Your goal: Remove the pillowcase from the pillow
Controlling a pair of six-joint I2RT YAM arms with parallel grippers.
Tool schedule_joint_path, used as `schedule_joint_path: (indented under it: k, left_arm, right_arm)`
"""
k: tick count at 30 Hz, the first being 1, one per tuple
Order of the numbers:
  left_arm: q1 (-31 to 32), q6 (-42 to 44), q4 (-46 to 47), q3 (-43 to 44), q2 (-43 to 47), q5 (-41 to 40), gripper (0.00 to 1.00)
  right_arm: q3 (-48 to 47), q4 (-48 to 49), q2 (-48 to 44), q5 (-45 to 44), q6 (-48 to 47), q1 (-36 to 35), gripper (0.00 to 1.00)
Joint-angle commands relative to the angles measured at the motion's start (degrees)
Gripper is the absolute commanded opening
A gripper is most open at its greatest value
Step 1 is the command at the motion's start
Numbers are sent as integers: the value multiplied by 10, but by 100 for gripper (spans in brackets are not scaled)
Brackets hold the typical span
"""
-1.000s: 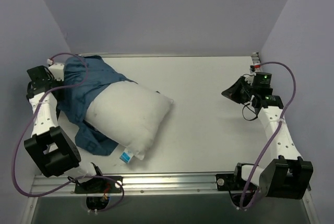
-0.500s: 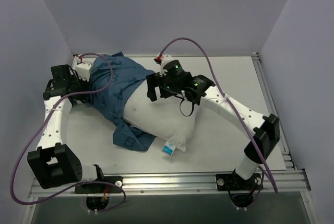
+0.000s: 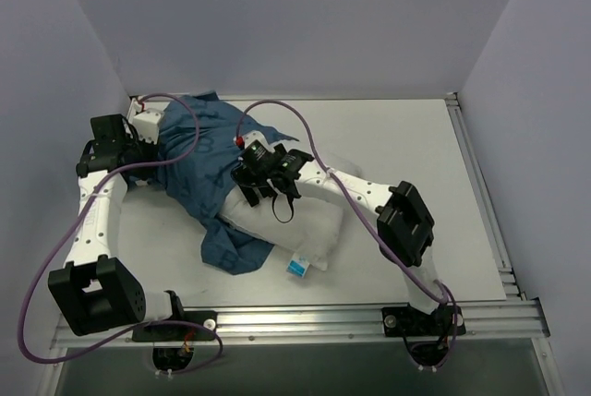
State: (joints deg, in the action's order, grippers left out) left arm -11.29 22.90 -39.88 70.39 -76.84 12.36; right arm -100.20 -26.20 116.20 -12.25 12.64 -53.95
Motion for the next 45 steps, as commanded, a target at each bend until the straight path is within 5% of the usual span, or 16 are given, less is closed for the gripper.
schedule_joint_path:
  k: [1,12,15,16,17,24,34,43,45]
  left_arm:
    - [3,-15,31,19,19,-14,2]
    - [4,-36,30,55,1,1,2]
    - [4,-41,30,58,-1,7,2]
    - [4,-41,32,55,-1,2,2]
    - [3,-41,38,54,-2,-3,2]
    - [-21,-32,86,98,-74,-132,2]
    - [-123,-33,89,286,-190,-135,2]
    - [-150,-46,67,348,-223,-112,2]
    - [-167,-51,34,374,-234,-57,7]
  right_arm:
    - [77,-67,20,-52,15,28,99]
    - [200,-39,-30,-15,30,104,65]
    - [226,-20,-34,-8,37,116,35]
    - [229,-19,-34,-13,40,119,3]
    - [230,-22,-38,-32,46,120,0]
    - [260,-84,-126,-41,48,148,0]
    - [355,-126,-230,48,119,167,0]
    - [440,-119,-258,70,144,167,0]
    - [442,-117,-271,93,137,166,0]
